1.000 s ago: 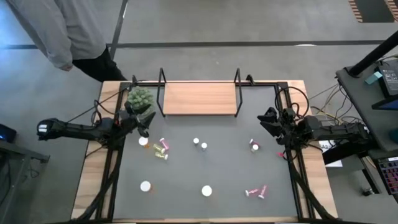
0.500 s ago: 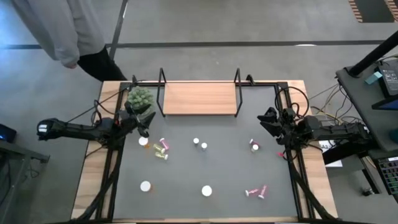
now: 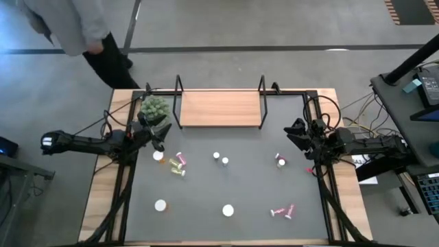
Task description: Pick and place medicine bottles onto shelf by color
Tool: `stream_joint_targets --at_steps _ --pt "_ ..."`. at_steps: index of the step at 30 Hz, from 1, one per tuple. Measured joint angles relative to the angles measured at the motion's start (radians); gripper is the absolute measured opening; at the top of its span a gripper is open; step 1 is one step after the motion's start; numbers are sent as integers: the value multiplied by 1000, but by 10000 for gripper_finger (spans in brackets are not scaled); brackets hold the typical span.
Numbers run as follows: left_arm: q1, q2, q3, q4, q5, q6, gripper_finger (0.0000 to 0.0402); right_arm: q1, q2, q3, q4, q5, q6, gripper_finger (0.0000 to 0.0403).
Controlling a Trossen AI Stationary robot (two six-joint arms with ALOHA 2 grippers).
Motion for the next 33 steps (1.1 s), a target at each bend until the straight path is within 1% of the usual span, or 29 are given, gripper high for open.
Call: stream_joint_targets --at_steps 27,31,33 --pt "0 -1 0 3 0 0 215 0 0 0 0 0 0 171" --pt "1 -16 0 16 -2 0 215 0 0 0 0 0 0 171" --pt "1 -19 0 53 -4 0 215 0 0 0 0 0 0 171"
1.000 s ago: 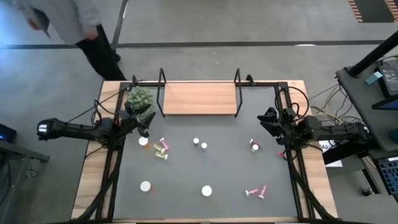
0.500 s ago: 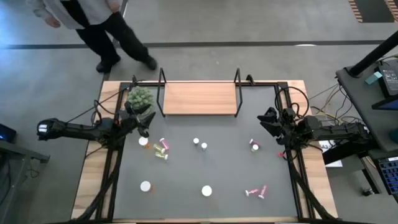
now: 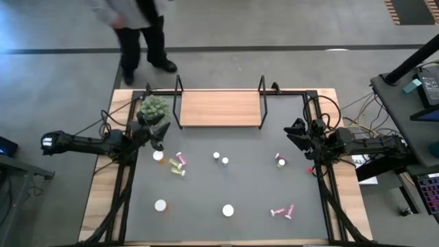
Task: Pick and place medicine bottles onto shelf by color
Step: Put the top orange pill bottle on the shelf
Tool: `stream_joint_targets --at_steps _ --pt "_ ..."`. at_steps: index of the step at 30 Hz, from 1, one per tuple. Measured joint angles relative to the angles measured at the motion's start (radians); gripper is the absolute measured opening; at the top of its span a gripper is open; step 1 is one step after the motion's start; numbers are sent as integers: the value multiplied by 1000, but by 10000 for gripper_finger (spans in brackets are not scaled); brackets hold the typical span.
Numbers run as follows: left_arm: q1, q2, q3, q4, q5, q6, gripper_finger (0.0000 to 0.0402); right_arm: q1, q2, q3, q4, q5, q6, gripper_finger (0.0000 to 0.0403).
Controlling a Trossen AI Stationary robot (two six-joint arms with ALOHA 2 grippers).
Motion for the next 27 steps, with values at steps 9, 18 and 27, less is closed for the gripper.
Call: stream_joint_targets --at_steps 9,18,27 --pt "0 19 53 71 -6 82 215 0 0 0 0 0 0 171" --pt "0 100 216 -144 -41 -24 215 0 0 0 0 0 0 171" --pt "0 225 494 -582 -111 -234 215 0 0 0 0 0 0 171"
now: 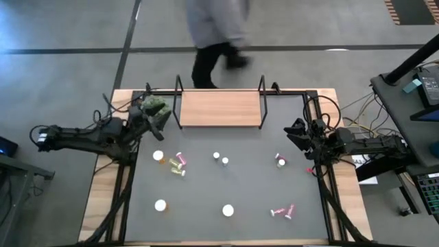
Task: Pick and place medicine bottles onto shelf by color
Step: Put the top orange pill bottle on the shelf
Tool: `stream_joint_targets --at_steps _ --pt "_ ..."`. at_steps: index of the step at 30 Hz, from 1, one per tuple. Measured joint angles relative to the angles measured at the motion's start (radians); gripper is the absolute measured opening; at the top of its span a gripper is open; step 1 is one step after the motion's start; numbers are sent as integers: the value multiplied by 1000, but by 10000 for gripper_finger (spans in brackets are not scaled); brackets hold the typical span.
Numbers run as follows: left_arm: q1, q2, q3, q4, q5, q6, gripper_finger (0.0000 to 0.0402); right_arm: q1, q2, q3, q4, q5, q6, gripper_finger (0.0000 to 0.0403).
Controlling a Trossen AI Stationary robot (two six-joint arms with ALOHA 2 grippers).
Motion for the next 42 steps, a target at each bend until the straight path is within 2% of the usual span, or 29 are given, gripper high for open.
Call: stream_joint_targets --at_steps 6,13,21,26,31,42 --pt "0 117 158 -380 -68 -333 215 0 0 0 0 0 0 171" --pt "3 256 297 -740 -77 -761 215 0 0 0 0 0 0 171" --pt "5 374 434 -1047 -28 -1040 215 0 0 0 0 0 0 171" --pt "26 421 493 -1208 60 -1214 215 0 0 0 0 0 0 171" --pt "83 450 511 -1329 233 -1386 215 0 0 0 0 0 0 171" --pt "242 495 508 -1415 502 -1448 215 0 0 0 0 0 0 171"
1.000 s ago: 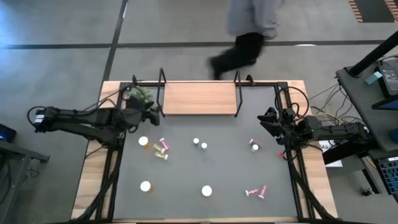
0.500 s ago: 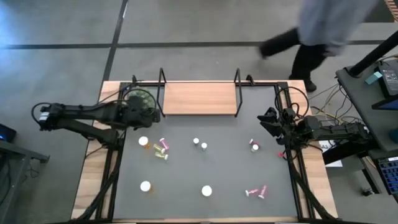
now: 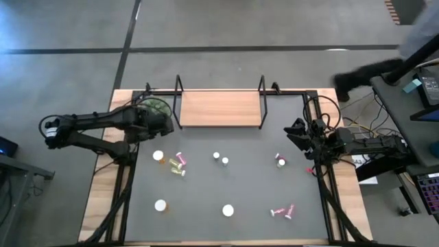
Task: Pick and place medicine bottles onto shelf by color
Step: Put the top orange pill bottle on the shelf
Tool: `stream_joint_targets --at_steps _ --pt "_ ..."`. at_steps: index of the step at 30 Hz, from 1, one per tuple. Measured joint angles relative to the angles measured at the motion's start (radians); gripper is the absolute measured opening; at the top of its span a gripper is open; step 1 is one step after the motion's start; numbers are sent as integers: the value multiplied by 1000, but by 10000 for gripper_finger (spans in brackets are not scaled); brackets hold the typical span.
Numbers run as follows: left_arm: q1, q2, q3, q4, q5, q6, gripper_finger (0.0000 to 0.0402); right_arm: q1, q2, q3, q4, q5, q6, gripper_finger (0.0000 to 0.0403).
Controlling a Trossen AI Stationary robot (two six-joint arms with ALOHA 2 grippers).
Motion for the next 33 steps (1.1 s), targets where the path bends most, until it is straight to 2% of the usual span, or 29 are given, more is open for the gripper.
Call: stream_joint_targets --at_steps 9,18,21,26,30,33 --pt "84 104 -2 -54 209 -133 215 0 0 0 0 0 0 171" --pt "84 204 -3 -88 320 -179 219 0 0 0 0 0 0 171" --pt "84 201 -3 -78 320 -188 236 0 0 0 0 0 0 171" --pt "83 185 -24 -69 320 -239 288 0 0 0 0 0 0 171" --pt "77 163 -88 -17 348 -295 320 0 0 0 0 0 0 171" --pt "74 134 -148 66 370 -334 326 0 0 0 0 0 0 171"
